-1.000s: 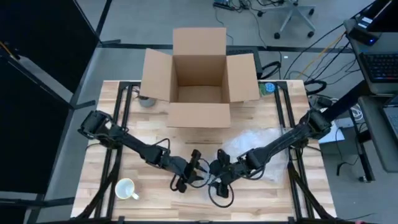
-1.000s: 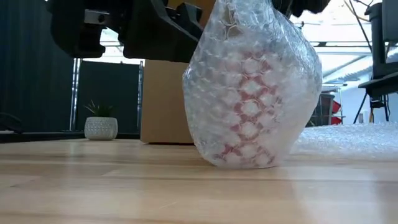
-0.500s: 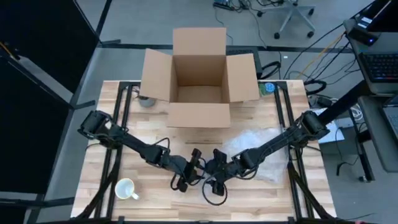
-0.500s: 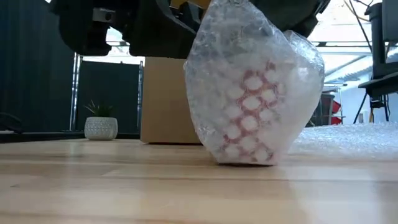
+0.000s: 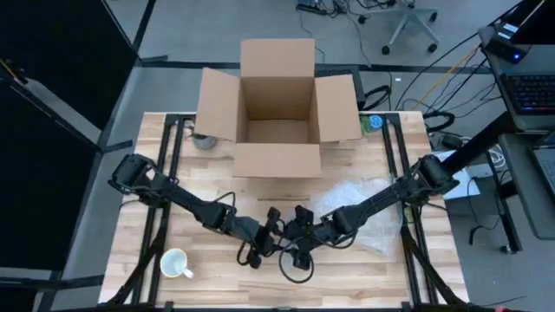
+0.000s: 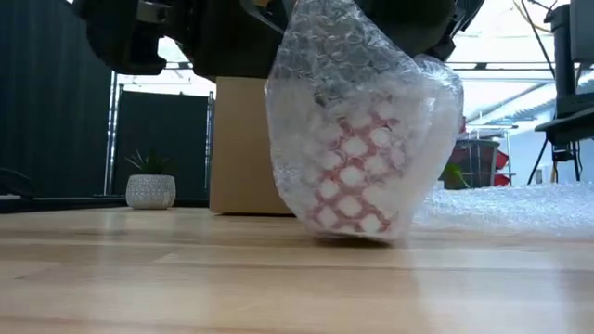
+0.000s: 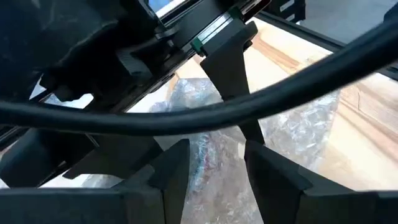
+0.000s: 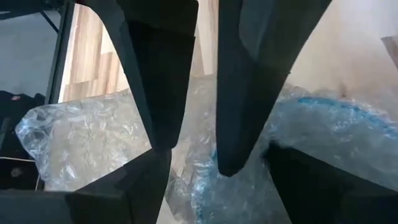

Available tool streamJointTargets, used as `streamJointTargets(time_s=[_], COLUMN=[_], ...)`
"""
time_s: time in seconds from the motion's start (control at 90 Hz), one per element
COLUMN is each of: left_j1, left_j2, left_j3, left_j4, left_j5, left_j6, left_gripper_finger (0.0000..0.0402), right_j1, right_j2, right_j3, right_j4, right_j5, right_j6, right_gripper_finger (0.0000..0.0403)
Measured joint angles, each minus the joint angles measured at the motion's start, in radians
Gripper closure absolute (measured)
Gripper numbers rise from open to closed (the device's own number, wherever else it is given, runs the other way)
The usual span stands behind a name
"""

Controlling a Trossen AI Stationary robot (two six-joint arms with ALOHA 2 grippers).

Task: Wrap mug
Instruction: Wrap the red mug with bubble wrap

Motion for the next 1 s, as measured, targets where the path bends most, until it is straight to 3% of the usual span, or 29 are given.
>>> streamJointTargets(time_s=[0.622,0.844,1.0], left_j1=[0.0,-0.002,-0.003], left_j2=[0.0,0.0,0.0], left_j3=[0.001,0.0,0.0], left_j4=[-0.071,-0.044,-0.042], left_j5=[0.005,0.004,-0.001], left_j6=[-0.001,-0.003,-0.002], left_gripper_finger=[0.0259,0.0259,0.0259], right_j1=[0.0,0.007,0.057], right_j2=[-0.249,-0.333,-0.319], right_j3=[-0.009,-0.007,-0.006], right_j4=[-0.052,-0.253,-0.451], right_j5=[-0.008,0.049,0.099], right_j6=[-0.005,0.074,0.173], right_gripper_finger=[0.0151,0.0151,0.0151])
